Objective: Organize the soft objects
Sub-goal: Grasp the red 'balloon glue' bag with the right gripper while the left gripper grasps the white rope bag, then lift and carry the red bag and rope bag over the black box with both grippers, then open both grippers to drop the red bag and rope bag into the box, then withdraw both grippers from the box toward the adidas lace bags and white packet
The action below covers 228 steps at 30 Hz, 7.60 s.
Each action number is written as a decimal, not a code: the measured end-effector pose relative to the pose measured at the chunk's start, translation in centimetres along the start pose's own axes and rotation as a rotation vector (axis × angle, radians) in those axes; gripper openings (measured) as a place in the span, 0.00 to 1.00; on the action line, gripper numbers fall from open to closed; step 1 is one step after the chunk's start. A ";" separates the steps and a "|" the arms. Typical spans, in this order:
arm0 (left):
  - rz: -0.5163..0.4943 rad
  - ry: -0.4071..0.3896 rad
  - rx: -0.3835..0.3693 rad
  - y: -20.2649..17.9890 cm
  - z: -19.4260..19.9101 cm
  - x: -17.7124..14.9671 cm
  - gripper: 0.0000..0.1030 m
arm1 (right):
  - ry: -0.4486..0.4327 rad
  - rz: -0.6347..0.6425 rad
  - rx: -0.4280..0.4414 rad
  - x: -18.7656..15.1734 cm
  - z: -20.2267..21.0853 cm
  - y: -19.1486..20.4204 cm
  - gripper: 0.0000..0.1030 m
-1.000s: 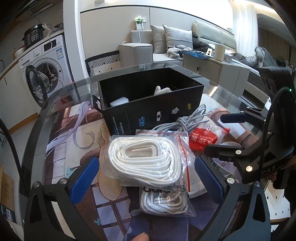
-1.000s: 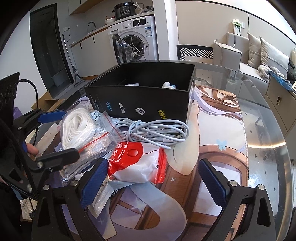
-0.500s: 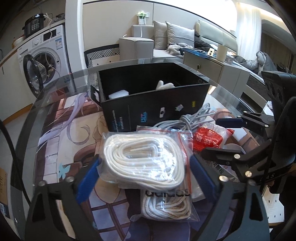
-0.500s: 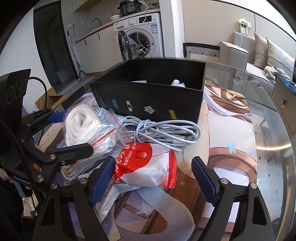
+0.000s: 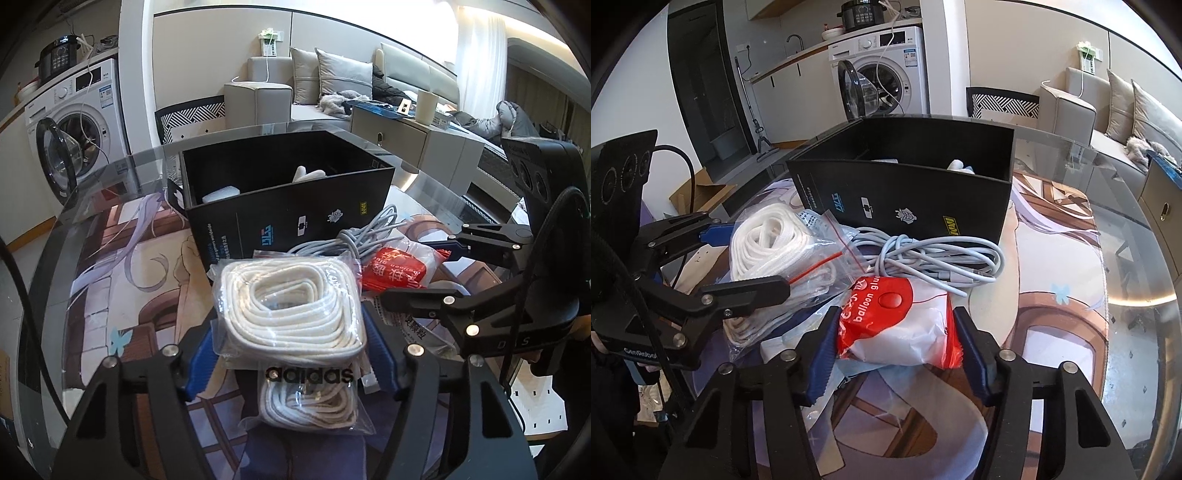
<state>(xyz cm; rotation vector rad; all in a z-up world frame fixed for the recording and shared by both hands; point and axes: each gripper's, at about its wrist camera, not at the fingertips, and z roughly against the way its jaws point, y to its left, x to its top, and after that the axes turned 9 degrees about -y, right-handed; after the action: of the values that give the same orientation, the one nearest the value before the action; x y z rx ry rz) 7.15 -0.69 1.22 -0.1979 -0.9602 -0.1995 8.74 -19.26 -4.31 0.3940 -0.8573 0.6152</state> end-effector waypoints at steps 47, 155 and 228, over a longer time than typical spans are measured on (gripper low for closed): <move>0.069 -0.220 0.112 2.4 2.7 6.7 0.67 | -0.290 0.036 -0.019 5.5 8.1 0.3 0.58; 0.109 -0.134 0.206 2.2 2.0 4.3 1.00 | -0.195 -0.013 -0.042 3.0 5.8 0.4 0.99; 0.120 -0.048 0.220 3.3 1.8 -1.5 1.00 | 0.089 -0.036 -0.146 -1.7 0.0 2.1 1.00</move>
<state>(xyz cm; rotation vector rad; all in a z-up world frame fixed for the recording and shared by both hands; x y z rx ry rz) 5.76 3.05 0.72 -0.0583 -1.0065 0.0217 6.52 -18.26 -5.53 0.2479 -0.8024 0.5294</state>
